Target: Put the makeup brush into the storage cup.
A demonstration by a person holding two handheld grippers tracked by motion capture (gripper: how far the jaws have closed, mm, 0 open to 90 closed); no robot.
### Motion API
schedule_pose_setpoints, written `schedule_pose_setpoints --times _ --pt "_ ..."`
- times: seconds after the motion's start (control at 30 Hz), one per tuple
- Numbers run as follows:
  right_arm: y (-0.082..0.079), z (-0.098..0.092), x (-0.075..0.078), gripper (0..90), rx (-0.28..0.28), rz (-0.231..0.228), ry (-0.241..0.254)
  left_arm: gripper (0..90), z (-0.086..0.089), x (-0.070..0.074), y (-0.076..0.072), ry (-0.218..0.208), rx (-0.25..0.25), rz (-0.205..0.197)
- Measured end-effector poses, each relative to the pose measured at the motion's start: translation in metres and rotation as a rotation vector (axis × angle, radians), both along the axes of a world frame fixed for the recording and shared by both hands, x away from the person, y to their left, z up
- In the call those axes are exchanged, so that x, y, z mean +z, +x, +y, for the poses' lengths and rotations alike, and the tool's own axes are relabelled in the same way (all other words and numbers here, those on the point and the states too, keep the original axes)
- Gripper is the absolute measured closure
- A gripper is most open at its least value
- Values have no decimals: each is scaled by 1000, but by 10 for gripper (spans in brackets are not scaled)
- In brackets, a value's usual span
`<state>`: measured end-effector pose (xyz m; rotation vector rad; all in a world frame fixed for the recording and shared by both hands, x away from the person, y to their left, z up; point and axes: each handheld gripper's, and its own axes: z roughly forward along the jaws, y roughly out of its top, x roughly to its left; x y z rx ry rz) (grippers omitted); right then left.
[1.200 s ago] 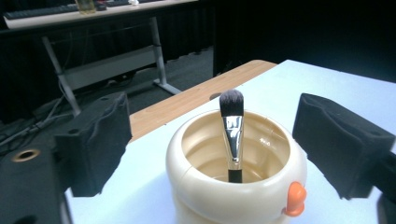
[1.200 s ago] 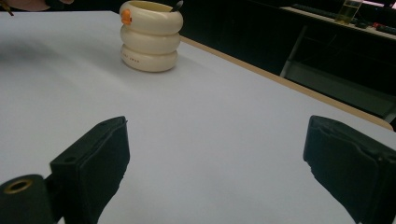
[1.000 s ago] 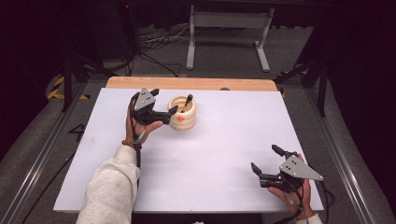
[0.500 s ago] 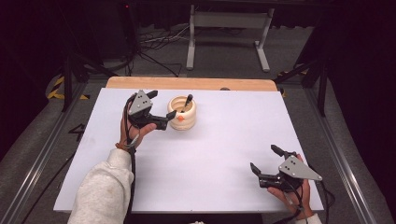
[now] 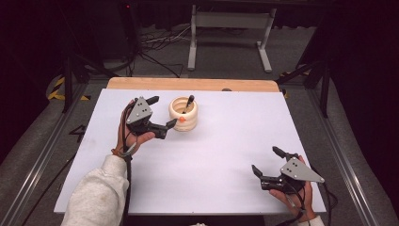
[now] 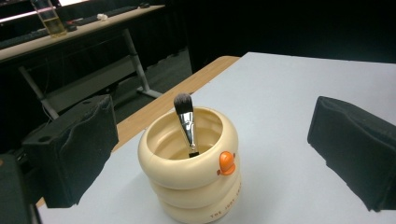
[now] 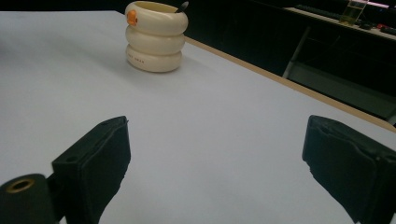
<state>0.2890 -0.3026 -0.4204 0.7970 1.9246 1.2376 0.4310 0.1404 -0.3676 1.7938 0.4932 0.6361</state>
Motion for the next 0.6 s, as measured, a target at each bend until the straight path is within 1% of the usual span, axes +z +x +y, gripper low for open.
schedule_pose_setpoints --times 0.1,0.17,0.2,0.23,0.3,0.33,0.37,0.43,0.47,0.5,0.53,0.57,0.6 --pt "0 1 0 85 4 -1 -4 32 1 -1 -4 15 0 -14" --pt "0 1 0 85 4 -4 -8 33 2 -1 -7 27 -8 -18" --pt "0 1 0 85 6 -4 -6 35 3 -2 -8 28 -15 -12" --pt "0 0 0 85 7 -4 -6 37 4 -2 -11 31 -21 -21" --pt "-1 0 -1 95 9 -6 -8 38 4 -3 -14 26 -27 -15" --pt "-1 0 -1 95 10 -6 -10 34 6 -1 -18 14 -39 -15" --pt "-1 0 -1 95 10 -7 -12 35 6 -1 -18 14 -39 -15" --pt "-1 0 -1 95 10 -8 -12 37 8 1 -22 9 -41 -30" --pt "-1 0 -1 94 10 -10 -11 39 9 1 -24 13 -44 -33" --pt "-1 1 -1 94 8 -10 -12 40 9 2 -26 25 -47 -34" --pt "-1 1 -1 93 7 -11 -13 39 9 1 -28 26 -46 -34" --pt "-1 0 -1 89 7 -12 -10 39 11 1 -31 38 -51 -39" --pt "-1 0 -1 89 7 -12 -10 39 11 1 -31 38 -51 -39"
